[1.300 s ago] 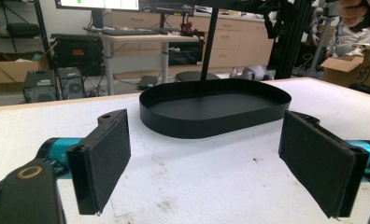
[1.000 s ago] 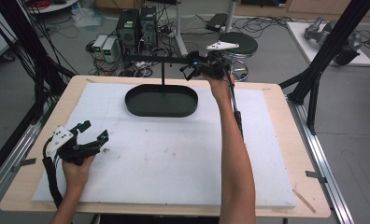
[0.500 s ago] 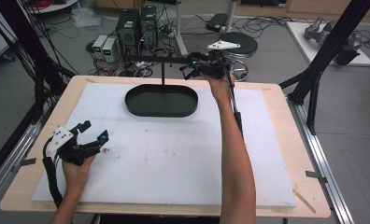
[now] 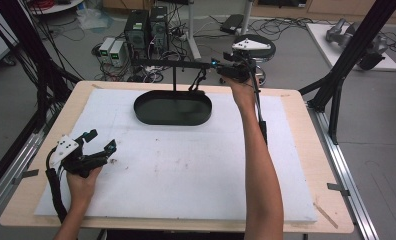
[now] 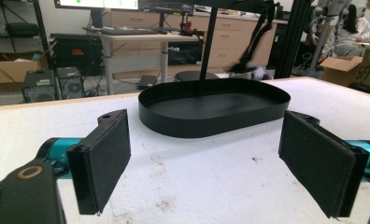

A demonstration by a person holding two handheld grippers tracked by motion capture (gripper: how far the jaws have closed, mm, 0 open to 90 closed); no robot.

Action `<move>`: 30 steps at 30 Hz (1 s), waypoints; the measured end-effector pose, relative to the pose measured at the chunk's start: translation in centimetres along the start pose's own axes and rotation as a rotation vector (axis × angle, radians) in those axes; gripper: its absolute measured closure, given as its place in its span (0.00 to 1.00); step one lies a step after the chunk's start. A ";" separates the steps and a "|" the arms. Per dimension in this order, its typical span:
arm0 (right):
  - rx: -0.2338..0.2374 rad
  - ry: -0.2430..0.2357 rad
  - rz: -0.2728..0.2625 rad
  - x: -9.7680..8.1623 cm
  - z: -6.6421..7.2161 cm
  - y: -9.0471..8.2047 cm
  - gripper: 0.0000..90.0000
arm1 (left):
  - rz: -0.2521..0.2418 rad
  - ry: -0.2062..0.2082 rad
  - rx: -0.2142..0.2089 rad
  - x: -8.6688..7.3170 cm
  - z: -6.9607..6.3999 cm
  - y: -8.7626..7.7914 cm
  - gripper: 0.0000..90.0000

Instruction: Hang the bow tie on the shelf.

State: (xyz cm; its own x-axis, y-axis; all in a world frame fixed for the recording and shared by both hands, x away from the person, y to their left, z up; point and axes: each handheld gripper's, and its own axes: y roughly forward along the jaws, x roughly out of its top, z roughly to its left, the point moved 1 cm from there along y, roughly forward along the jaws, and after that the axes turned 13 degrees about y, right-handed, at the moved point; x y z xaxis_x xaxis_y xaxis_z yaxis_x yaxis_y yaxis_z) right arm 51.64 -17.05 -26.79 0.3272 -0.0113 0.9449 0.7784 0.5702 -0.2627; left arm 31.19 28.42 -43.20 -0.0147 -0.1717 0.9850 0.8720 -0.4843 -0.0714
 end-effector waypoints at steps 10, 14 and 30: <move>0.010 -0.031 -0.048 0.3 0.0 -3.9 0.44 | -0.001 0.000 0.003 0.0 0.0 0.0 0.19; 0.008 -0.027 -0.054 0.1 -0.3 -5.2 0.43 | -0.001 0.001 0.004 0.0 0.0 0.0 0.19; 0.018 -0.065 -0.115 -1.1 -0.2 -12.4 0.28 | 0.005 0.006 0.005 0.0 0.0 0.0 0.19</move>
State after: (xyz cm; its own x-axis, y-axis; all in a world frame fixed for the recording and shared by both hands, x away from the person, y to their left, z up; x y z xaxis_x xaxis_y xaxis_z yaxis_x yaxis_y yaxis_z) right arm 41.73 -24.25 -24.56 0.1998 -0.0243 0.9795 0.7991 0.5825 -0.1486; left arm 31.21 28.36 -43.24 -0.0135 -0.1797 0.9836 0.8744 -0.4793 -0.0755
